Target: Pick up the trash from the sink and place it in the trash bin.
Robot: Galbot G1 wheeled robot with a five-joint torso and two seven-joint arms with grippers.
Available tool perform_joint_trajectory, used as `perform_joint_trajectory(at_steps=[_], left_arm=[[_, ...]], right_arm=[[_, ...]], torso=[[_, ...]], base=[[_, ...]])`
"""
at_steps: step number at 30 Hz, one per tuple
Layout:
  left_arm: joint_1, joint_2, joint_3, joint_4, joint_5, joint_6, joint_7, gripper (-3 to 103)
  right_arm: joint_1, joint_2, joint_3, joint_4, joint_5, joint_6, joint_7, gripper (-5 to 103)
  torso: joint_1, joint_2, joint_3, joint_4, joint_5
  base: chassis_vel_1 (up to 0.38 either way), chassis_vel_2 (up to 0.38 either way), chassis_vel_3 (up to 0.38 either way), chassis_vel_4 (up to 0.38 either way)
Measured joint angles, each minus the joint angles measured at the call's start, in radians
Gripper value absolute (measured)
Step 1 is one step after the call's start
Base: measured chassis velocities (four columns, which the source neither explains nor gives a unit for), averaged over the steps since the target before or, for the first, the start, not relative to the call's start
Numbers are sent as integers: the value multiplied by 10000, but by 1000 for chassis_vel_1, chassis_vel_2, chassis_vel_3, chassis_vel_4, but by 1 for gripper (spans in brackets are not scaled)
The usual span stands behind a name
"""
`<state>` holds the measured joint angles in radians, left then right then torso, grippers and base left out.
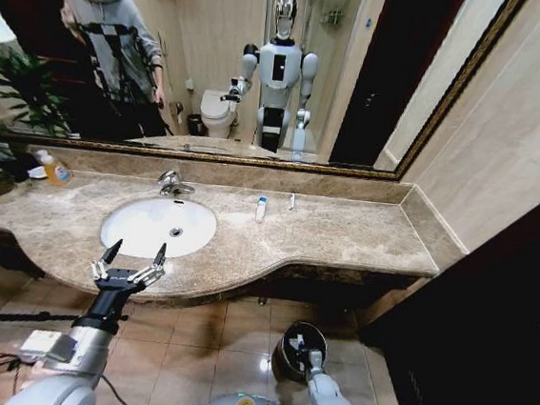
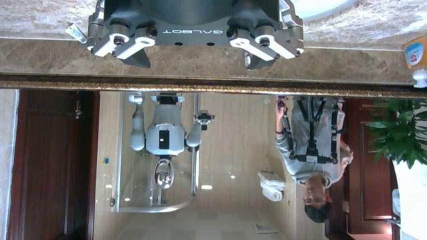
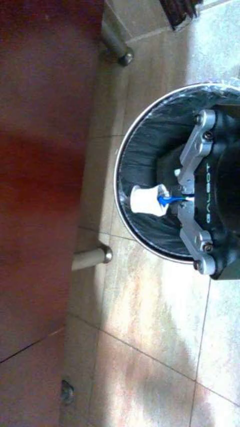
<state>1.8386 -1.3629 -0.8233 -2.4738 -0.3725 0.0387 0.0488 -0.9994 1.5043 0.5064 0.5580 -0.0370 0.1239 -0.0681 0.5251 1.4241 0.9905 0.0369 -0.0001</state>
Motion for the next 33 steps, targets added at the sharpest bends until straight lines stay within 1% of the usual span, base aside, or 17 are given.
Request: perform_joint_trajectory(at_steps=[4, 5, 7, 8, 10, 12, 13, 15, 16, 20, 23, 24, 25, 27, 28, 32, 33], left_arm=[[0, 0, 0, 0, 0, 0, 0, 100], [0, 0, 0, 0, 0, 0, 0, 100], [0, 0, 0, 0, 0, 0, 0, 100], [0, 0, 0, -1, 0, 0, 0, 100], [0, 0, 0, 0, 0, 0, 0, 100], [0, -1, 0, 0, 0, 0, 0, 100], [0, 0, 0, 0, 0, 0, 0, 100], [0, 0, 0, 0, 0, 0, 0, 100], [0, 0, 0, 0, 0, 0, 0, 100], [0, 0, 0, 0, 0, 0, 0, 100], [0, 0, 0, 0, 0, 0, 0, 100], [0, 0, 0, 0, 0, 0, 0, 100], [0, 0, 0, 0, 0, 0, 0, 100], [0, 0, 0, 0, 0, 0, 0, 100], [0, 0, 0, 0, 0, 0, 0, 100], [0, 0, 0, 0, 0, 0, 0, 100], [0, 0, 0, 0, 0, 0, 0, 100]], right_arm=[[179, -113, 7, -337, 0, 167, -117, 20], [179, -113, 7, -337, 0, 167, -117, 20], [165, -157, -2, -316, 0, 172, -145, 31], [153, -166, -2, -298, 0, 176, -149, 31], [140, -169, 0, -282, 0, 183, -151, 36], [78, -178, 3, -214, 0, 195, -152, 47], [40, -181, 6, -181, -8, 215, -152, 47], [-28, -186, 12, -152, -84, 336, -150, 58], [-28, -186, 12, -152, -84, 336, -150, 58], [-237, -187, 28, 58, -158, 442, -45, 80], [-380, -187, 37, 219, -161, 485, 27, 80], [-456, -189, 46, 338, -161, 491, 48, 90], [-456, -189, 46, 338, -161, 491, 48, 90], [-736, -230, 72, 802, -154, 471, 70, 99], [-736, -230, 72, 802, -154, 471, 70, 99], [-1629, -312, 141, 2435, 287, 197, 64, 100], [-1629, -312, 141, 2435, 287, 197, 64, 100]], torso=[[0, 0, 0, -1, 0], [0, 0, 0, -1, 0], [0, 0, 0, -1, 0], [0, 0, -1, -1, 0], [0, 0, -1, -1, 0], [0, 0, -1, 0, 1], [0, 0, -1, -1, 0], [0, 1, -1, 0, 1], [0, 1, -1, 0, 1], [0, 0, -1, 0, 1], [0, 1, -1, -1, 1], [0, 0, -1, -1, 1], [0, 0, -1, -1, 1], [-1, 1, -1, -1, 2], [-1, 1, -1, -1, 2], [0, 0, -1, 0, 3], [0, 0, -1, 0, 3]], base=[[0, 0, 0, 0], [0, 0, 0, 0], [0, 0, 0, 0], [0, 0, 0, 0], [0, 0, 0, 0], [0, 0, 0, 0], [0, 0, 0, 0], [0, 0, 0, 0], [0, 0, 0, 0], [0, 0, 0, 0], [0, 0, 0, 0], [0, 0, 0, 0], [0, 0, 0, 0], [0, 0, 0, 0], [0, 0, 0, 0], [0, 0, 0, 0], [0, 0, 0, 0]])
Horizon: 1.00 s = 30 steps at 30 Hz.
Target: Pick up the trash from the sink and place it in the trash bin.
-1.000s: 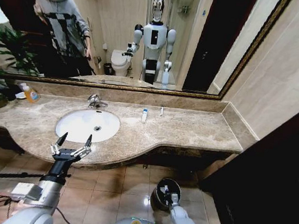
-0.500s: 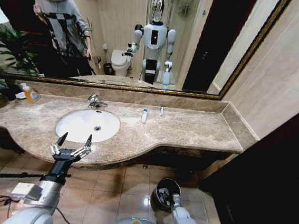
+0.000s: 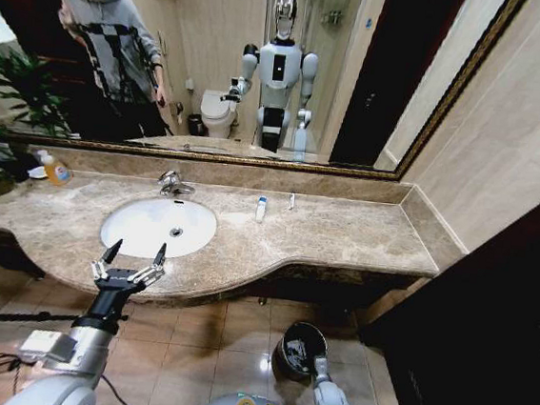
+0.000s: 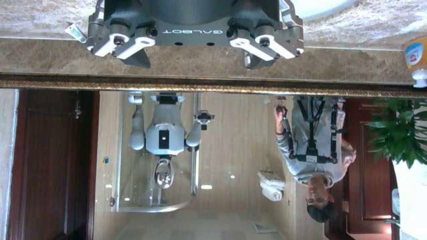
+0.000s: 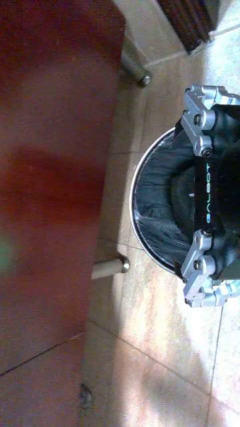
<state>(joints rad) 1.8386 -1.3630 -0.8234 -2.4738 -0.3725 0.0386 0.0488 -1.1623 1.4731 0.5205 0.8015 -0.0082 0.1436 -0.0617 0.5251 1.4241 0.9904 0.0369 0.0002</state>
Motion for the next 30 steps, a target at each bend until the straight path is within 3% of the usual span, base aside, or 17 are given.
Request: perform_joint_trajectory(at_steps=[3, 5, 7, 22, 28, 30], left_arm=[[0, 0, 0, -1, 0, 0, 0, 100], [0, 1, 0, 0, 0, 0, 1, 100], [0, 0, 0, 0, 0, 0, 0, 100], [0, 0, -1, 0, 0, 0, -2, 100], [0, 1, 0, 0, 0, 0, 1, 100], [0, 0, 0, 0, 0, 0, 1, 100]], right_arm=[[-654, -43, 20, 1242, 355, -187, 67, 100], [-2453, 5, 474, 4734, 521, -138, 518, 100], [-3109, 24, 667, 5809, 407, -14, 622, 100], [-6154, 566, 1394, 11373, 617, 272, 618, 100], [-6299, 771, 1298, 12714, 83, 303, 1169, 100], [-6087, 799, 1052, 13319, 0, -128, 1208, 100]], torso=[[0, 0, 0, -2, 1], [-2, 2, -1, -1, -2], [-2, 2, -1, -1, 0], [-2, 2, 0, -3, -1], [0, 1, 0, -2, -3], [0, 1, 0, -2, -3]], base=[[0, 0, 0, 0], [0, 0, 0, 0], [0, 0, 0, 0], [0, 0, 0, 0], [0, 0, 0, 0], [0, 0, 0, 0]])
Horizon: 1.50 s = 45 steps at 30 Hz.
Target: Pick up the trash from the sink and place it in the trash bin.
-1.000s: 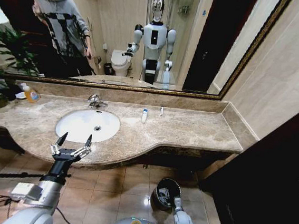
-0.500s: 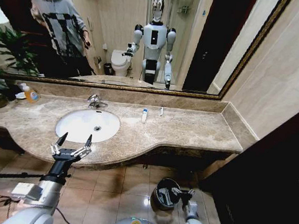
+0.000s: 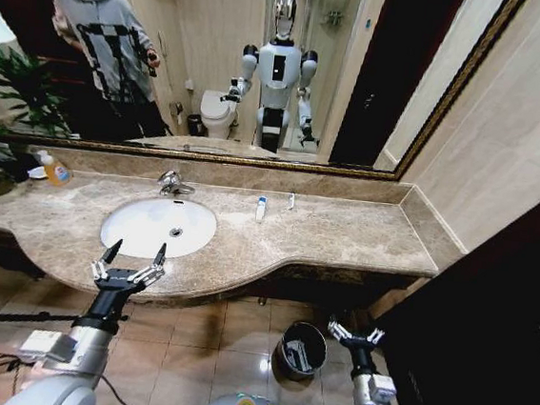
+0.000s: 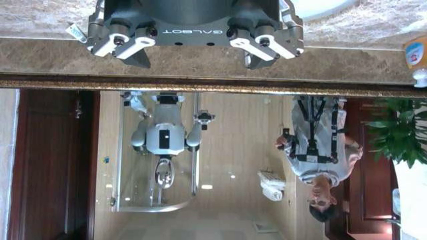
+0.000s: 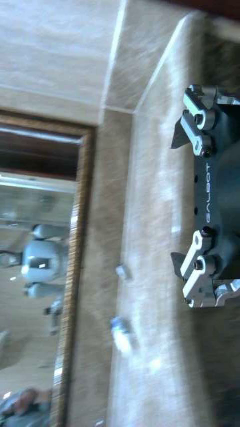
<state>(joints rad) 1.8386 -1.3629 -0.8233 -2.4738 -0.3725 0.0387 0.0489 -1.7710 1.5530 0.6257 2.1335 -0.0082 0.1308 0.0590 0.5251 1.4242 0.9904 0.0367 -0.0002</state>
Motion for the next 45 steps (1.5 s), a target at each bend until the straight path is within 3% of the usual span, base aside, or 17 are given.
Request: perform_joint_trajectory(at_steps=[9, 14, 24, 29, 36, 45], left_arm=[[0, 0, 0, 0, 0, 0, -1, 100], [0, 1, 0, -1, 0, 0, -2, 100], [0, 0, 0, 0, 0, 0, -2, 100], [0, 0, 0, -1, 0, 0, -2, 100], [0, 0, 0, 0, 0, 0, -2, 100], [0, 1, 0, 0, 0, 0, 0, 100]], right_arm=[[1820, -425, -819, 319, 441, -1470, -334, 100], [2495, -827, -1166, 266, 733, -1912, -620, 100], [6054, -1637, -3055, -2373, 1377, -2696, -317, 100], [7893, -1224, -4215, -3809, 1710, -3078, -126, 100], [9073, -412, -4771, -5209, 1834, -3167, 87, 100], [10693, 277, -5523, -7174, 995, -3493, 928, 100]], torso=[[1, -1, 2, 1, 1], [1, 0, 1, 1, 0], [1, -1, 2, 0, -1], [2, -2, 2, 3, -1], [0, -1, 2, 1, -1], [0, -2, 1, 1, 0]], base=[[0, 0, 0, 0], [0, 0, 0, 0], [0, 0, 0, 0], [0, 0, 0, 0], [0, 0, 0, 0], [0, 0, 0, 0]])
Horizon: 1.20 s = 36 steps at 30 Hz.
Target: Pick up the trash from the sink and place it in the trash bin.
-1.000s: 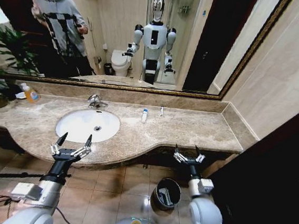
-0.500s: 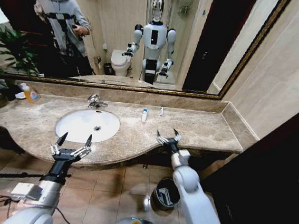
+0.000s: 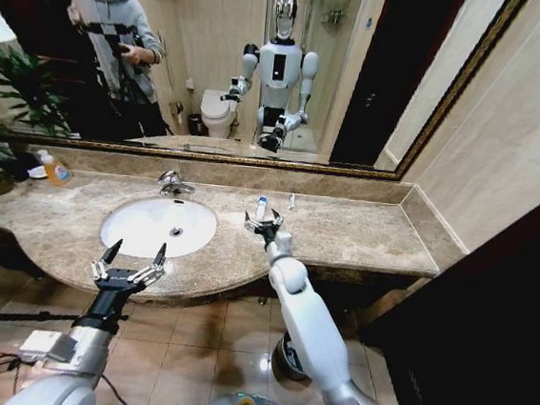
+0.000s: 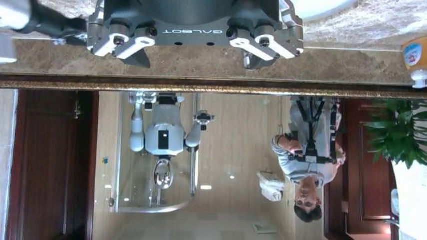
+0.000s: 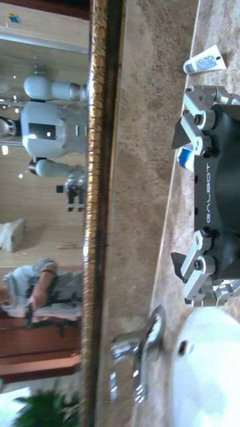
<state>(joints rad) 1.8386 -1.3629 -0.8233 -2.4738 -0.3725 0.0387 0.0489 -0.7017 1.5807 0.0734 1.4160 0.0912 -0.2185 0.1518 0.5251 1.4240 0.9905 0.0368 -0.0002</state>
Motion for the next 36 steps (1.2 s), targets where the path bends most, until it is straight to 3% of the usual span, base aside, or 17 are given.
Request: perform_joint_trajectory(at_steps=[8, 10, 20, 33, 36], left_arm=[[0, 0, 0, 0, 0, 0, 1, 100], [0, 0, 0, 0, 0, 0, -2, 100], [0, 0, 0, 0, 0, 0, -1, 100], [0, -1, 0, 0, 0, 0, 0, 100], [0, -1, 0, 0, 0, 0, 0, 100]], right_arm=[[838, 272, -134, -1579, -134, 33, 300, 100], [1023, 270, -5, -2181, -395, 426, 244, 100], [1160, 271, 326, -2993, -479, 555, 29, 97], [992, 295, 422, -2745, -134, 507, -20, 58], [963, 292, 427, -2729, -122, 507, -24, 54]], torso=[[0, 0, -1, 1, 3], [-1, 0, 0, 0, 2], [-1, 1, 0, -1, 2], [-1, 2, -1, 0, 2], [-1, 1, -1, 0, 2]], base=[[0, 0, 0, 0], [0, 0, 0, 0], [0, 0, 0, 0], [0, 0, 0, 0], [0, 0, 0, 0]])
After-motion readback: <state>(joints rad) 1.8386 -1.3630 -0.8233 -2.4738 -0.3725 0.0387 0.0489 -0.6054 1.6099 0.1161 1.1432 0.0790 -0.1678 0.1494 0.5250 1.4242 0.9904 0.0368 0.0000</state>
